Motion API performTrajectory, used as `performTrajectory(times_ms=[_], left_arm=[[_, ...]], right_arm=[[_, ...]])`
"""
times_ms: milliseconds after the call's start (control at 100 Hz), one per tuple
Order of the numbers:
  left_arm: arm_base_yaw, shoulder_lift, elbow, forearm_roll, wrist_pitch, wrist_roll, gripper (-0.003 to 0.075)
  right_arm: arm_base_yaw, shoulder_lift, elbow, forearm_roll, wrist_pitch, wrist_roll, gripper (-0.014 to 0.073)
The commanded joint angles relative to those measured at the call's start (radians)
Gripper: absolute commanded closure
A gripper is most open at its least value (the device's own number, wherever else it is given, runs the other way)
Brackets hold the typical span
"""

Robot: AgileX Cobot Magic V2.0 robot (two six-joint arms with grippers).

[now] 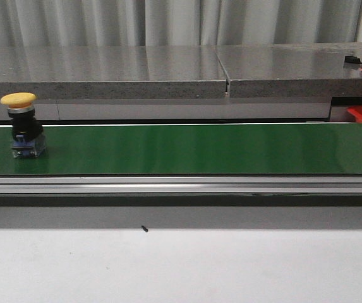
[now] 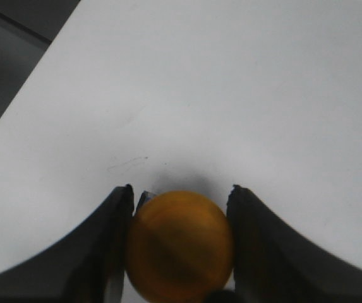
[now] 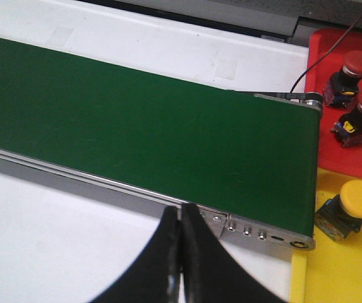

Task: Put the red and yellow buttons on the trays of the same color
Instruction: 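Lift the yellow button with the left gripper over the belt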

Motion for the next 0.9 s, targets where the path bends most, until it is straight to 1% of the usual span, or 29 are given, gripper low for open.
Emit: performTrajectory(times_ms=[0,220,400,510,640,740,890], left_arm=[[0.002,-0.062,-0.033,-0.001,-0.01,-0.009,0.0625],[0.0,-0.125,-0.033,-0.013,0.05,-0.009,0.0625],[0.0,-0.228,-0.033,-0.075,0.107,-0.009,0.0625],[-0.004,-0.29,-0.033,-0.114,0.162,-0.009,0.0625],[-0.031,-0.347,-0.028,-0.114,0.224,-0.009,0.0625],[-0.061,-0.4,0.009,-0.114,0.237,-0.009,0.0625],[-0.113,-0.488,0.115,-0.114,0.218,-0.009,0.0625]], right_arm=[[0.002,-0.003,-0.026,0.012,-0.055,-0.005,0.0662],[0.002,-0.003,-0.026,0.012,-0.055,-0.005,0.0662],[0.002,-0.003,-0.026,0.012,-0.055,-0.005,0.0662],[0.002,-0.003,-0.026,0.012,-0.055,-0.005,0.0662],[0.002,-0.003,-0.026,0.012,-0.054,-0.005,0.0662],[0.002,-0.003,-0.026,0.012,-0.054,-0.005,0.0662],[0.002,-0.003,-0.026,0.012,-0.054,-0.005,0.0662]])
